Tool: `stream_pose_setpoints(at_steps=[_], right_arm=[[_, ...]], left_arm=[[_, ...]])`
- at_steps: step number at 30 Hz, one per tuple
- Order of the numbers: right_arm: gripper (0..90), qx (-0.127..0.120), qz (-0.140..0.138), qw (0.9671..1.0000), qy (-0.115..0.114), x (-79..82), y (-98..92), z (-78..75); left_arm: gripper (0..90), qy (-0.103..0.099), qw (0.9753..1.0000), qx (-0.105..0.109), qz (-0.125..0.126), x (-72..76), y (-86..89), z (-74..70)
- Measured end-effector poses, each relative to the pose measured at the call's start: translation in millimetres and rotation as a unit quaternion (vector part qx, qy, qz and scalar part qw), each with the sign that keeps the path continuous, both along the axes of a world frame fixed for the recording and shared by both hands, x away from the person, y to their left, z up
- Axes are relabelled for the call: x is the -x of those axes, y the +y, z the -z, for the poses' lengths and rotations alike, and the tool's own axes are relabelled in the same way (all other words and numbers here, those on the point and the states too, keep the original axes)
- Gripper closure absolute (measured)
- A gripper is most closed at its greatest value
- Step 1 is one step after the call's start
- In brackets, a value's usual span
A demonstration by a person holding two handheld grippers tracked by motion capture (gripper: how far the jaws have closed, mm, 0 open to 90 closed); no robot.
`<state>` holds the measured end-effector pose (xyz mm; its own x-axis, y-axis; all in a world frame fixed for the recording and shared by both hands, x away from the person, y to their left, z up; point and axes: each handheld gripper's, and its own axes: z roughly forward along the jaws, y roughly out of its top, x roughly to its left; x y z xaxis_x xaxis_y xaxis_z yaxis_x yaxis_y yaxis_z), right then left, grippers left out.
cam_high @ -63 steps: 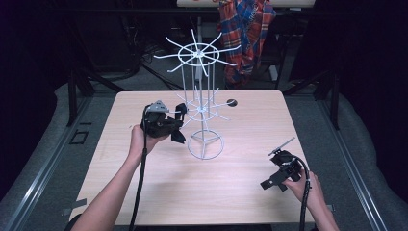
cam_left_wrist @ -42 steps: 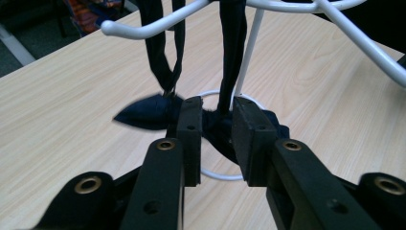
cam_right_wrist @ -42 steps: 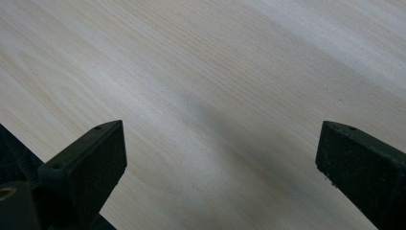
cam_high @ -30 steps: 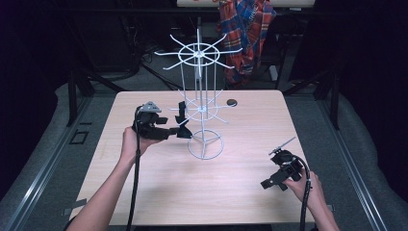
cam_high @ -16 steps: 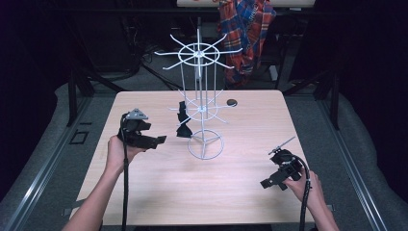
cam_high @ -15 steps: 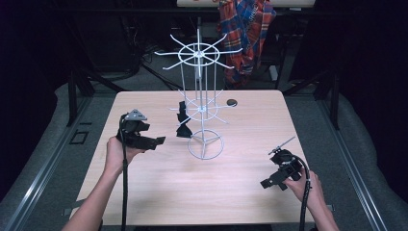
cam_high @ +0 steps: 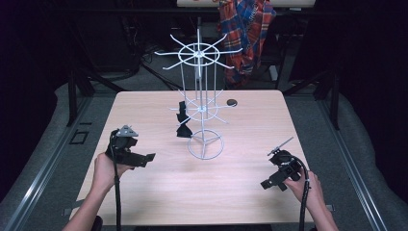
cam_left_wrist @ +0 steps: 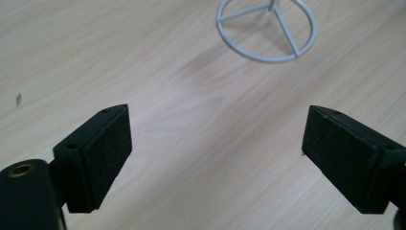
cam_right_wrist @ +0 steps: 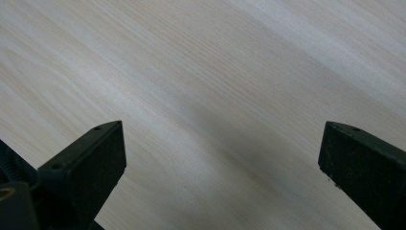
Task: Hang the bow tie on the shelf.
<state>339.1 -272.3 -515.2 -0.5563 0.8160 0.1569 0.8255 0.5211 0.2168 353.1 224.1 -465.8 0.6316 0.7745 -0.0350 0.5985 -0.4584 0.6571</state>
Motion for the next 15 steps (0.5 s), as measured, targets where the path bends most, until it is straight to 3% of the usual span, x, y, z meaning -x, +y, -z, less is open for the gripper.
stream_pose_setpoints(at_steps=[6,9,10,11,15], right_arm=[[2.9,-0.003,0.002,1.0000,-0.003,0.7,1.6,1.9],[3.3,0.004,-0.010,0.9999,0.002,0.2,2.9,2.3],[3.4,0.014,-0.001,0.9999,-0.006,1.6,4.7,2.6],[3.6,0.006,0.001,0.9999,0.010,1.7,5.5,2.8],[4.4,0.011,-0.005,0.9999,0.010,1.2,6.1,3.7]], left_arm=[[5.2,0.021,0.9997,-0.013,-0.004,10.5,3.5,11.8],[4.7,0.036,0.9991,-0.023,-0.008,16.0,5.2,21.0],[4.7,0.045,0.9987,-0.025,-0.004,16.0,4.7,22.7],[4.9,0.045,0.9987,-0.025,-0.004,16.0,4.7,22.7],[4.1,0.047,0.9984,-0.033,0.004,14.3,-0.3,24.4]])
